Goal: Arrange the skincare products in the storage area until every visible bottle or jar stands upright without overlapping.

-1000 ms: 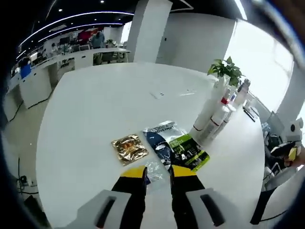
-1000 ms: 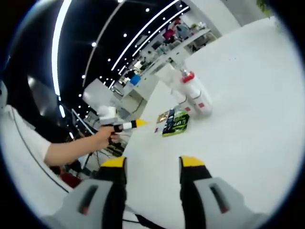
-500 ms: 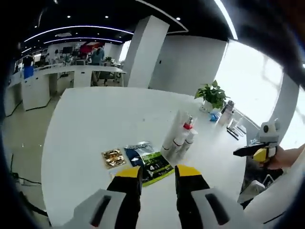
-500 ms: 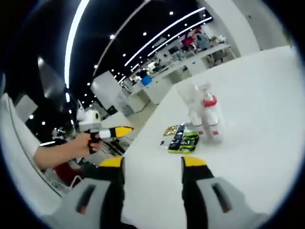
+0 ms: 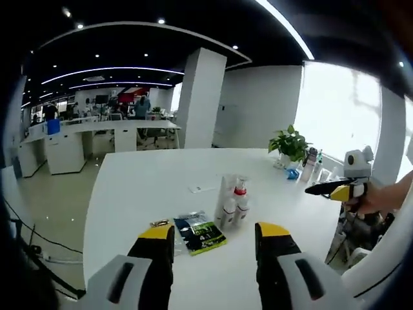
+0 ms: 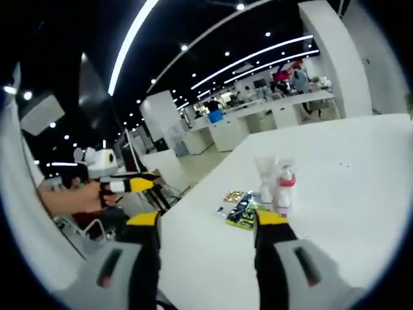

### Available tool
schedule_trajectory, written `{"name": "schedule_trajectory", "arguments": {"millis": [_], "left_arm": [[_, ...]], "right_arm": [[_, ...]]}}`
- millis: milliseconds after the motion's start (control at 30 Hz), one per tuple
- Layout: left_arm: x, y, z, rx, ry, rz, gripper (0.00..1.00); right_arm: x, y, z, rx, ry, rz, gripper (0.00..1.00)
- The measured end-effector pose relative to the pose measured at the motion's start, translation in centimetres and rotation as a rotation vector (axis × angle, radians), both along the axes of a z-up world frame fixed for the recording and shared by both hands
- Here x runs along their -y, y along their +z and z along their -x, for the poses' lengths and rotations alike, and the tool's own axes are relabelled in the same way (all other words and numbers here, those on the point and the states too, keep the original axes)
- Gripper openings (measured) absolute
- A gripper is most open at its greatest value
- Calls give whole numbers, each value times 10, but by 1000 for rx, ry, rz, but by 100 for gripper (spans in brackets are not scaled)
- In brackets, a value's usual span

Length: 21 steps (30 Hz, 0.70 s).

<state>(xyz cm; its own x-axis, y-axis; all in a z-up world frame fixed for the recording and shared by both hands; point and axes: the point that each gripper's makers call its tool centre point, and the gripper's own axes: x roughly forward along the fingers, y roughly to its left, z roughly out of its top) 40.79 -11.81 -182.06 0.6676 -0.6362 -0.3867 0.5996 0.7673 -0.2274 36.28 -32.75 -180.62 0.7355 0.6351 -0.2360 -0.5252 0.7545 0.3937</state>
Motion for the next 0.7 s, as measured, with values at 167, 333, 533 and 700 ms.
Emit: {"name": "schedule_trajectory", "arguments": {"millis": [167,333,533,700], "left_arm": [[7,8,29,38,0,-13,66],[9,13,46,57,41,21,70],[10,14,65,71,101,38,73],[9,17,76,97,126,37,78]], "right_arm": [[15,14,9,49,-44,15,68],[35,19,27,89,-93,38,71],[60,18,40,107,-153,56,81],[67,22,46,148,-167,77,87]]}}
